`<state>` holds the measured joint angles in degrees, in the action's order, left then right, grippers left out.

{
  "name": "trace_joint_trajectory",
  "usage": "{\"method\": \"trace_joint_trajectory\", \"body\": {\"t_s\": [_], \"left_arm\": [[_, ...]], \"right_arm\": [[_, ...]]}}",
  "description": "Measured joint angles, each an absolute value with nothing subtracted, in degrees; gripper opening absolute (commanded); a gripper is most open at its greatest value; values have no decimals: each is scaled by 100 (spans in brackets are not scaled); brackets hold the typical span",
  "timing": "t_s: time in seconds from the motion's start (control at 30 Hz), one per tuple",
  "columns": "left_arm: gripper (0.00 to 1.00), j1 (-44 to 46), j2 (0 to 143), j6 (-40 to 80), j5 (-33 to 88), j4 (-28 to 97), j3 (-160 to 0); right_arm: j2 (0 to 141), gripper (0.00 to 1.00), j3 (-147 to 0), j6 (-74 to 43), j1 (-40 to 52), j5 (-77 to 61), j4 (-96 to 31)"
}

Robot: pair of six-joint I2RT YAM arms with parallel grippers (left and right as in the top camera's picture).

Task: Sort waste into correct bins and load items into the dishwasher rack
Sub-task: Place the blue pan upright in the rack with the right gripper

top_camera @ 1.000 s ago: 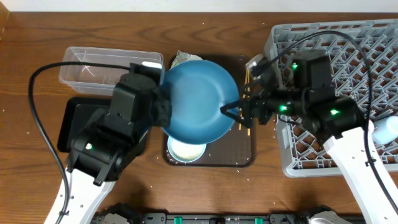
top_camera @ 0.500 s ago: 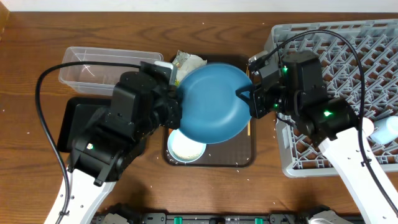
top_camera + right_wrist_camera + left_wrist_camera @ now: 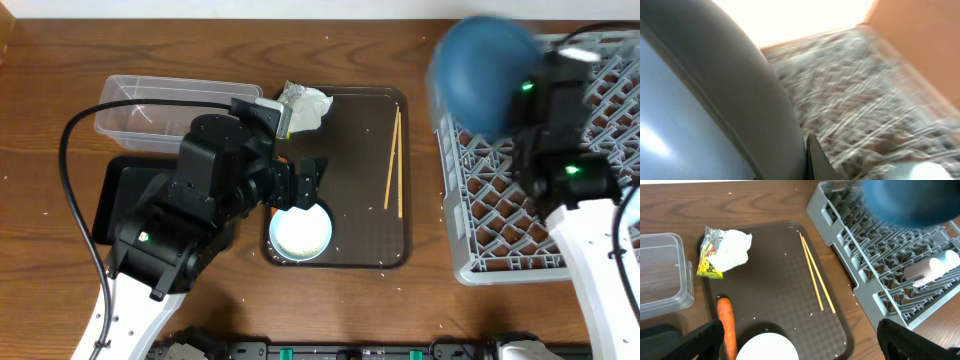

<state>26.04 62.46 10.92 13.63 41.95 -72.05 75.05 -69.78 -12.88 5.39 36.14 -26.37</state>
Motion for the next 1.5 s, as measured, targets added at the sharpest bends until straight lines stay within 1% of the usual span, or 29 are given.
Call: {"method": "trace_joint_trajectory", "body": {"t_s": [0.1, 0.27, 0.53, 0.8, 1.03, 1.07, 1.13, 1.2, 1.23, 1.33, 1.47, 1.5], "left_arm": [[98, 2604, 6246, 1090, 1363, 4193, -7205], [98, 2604, 6246, 1090, 1363, 4228, -7205], [98, 2602, 6246, 1092, 1363, 4307, -7205], [98, 2602, 6246, 1090, 1363, 4309, -7205], [98, 2604, 6246, 1092, 1363, 4311, -7205], [98, 2602, 6246, 1092, 1363, 4311, -7205], [98, 2602, 6246, 1092, 1363, 4311, -7205], [98, 2602, 6246, 1092, 1363, 4313, -7205], [98, 2602, 6246, 1092, 1363, 4311, -7205], [98, 2602, 6246, 1092, 1363, 4318, -7205], [98, 2602, 6246, 1092, 1363, 4335, -7205], [98, 2604, 6246, 1092, 1363, 4355, -7205]], "right_arm": [[7507, 1, -6980, -733, 154, 4353, -1870], [7671, 1, -6980, 355, -467, 5070, -1125], [8549, 1, -6980, 1505, -1444, 5494, -272], [9045, 1, -6976, 2204, -1610, 5500, 156], [9620, 2, -6976, 2495, -1605, 5478, 167], [9732, 9, -6976, 2506, -1594, 5472, 148], [9870, 33, -6976, 2504, -1542, 5450, 134], [9922, 47, -6969, 2547, -1439, 5443, 152], [9926, 54, -6969, 2580, -1363, 5448, 204], [9926, 68, -6976, 2652, -1066, 5457, 285], [9926, 97, -6976, 2700, -744, 5443, 246], [9926, 99, -6976, 2707, -674, 5448, 222]]}}
